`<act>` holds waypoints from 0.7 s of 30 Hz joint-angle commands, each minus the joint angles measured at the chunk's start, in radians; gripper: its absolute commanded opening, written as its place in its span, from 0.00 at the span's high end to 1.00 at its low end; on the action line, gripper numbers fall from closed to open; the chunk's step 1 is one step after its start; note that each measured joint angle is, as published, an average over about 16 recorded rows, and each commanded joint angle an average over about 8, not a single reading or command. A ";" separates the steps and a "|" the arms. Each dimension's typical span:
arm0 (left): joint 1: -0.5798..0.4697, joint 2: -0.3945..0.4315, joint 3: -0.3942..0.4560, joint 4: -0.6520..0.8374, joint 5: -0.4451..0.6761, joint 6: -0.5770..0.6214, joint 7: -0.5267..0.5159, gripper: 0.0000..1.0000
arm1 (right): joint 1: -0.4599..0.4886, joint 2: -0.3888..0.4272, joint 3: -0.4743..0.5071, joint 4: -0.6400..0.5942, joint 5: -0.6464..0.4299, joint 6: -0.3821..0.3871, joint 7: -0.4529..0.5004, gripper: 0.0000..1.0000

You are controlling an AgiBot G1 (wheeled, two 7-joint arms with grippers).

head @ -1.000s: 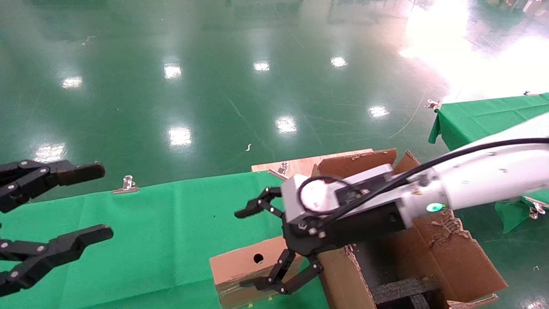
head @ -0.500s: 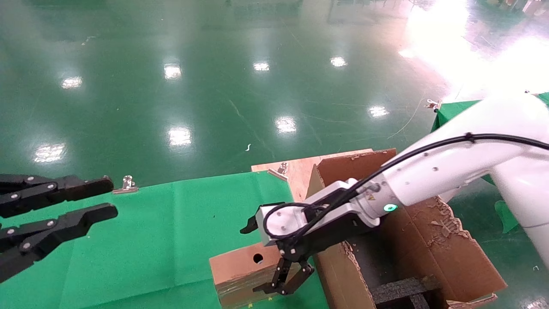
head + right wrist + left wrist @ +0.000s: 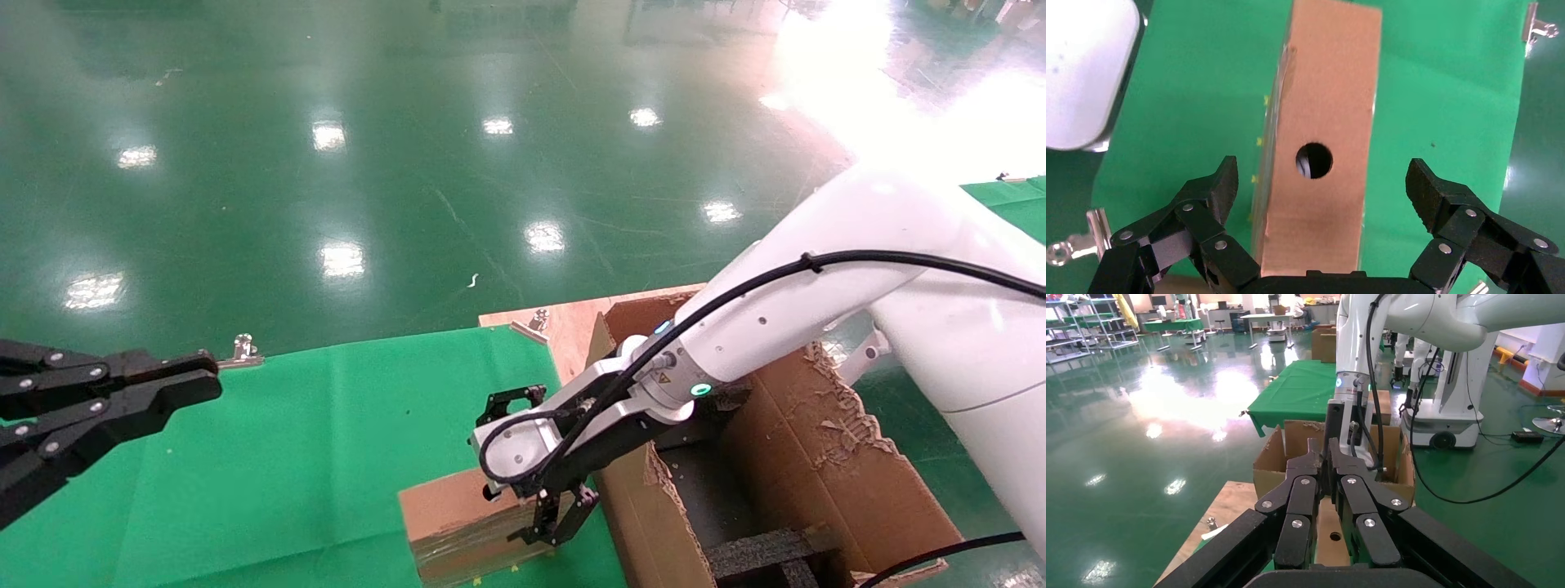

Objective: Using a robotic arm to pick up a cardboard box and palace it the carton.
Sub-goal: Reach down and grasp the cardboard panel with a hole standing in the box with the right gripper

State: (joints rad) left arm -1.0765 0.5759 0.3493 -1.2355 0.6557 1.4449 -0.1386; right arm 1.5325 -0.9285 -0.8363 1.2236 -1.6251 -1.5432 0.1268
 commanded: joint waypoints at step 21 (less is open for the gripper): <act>0.000 0.000 0.000 0.000 0.000 0.000 0.000 0.00 | 0.007 -0.008 -0.026 0.028 -0.036 0.012 0.006 1.00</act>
State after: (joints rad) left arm -1.0762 0.5757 0.3493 -1.2353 0.6555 1.4446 -0.1384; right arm 1.5397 -0.9365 -0.8622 1.2512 -1.6609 -1.5314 0.1325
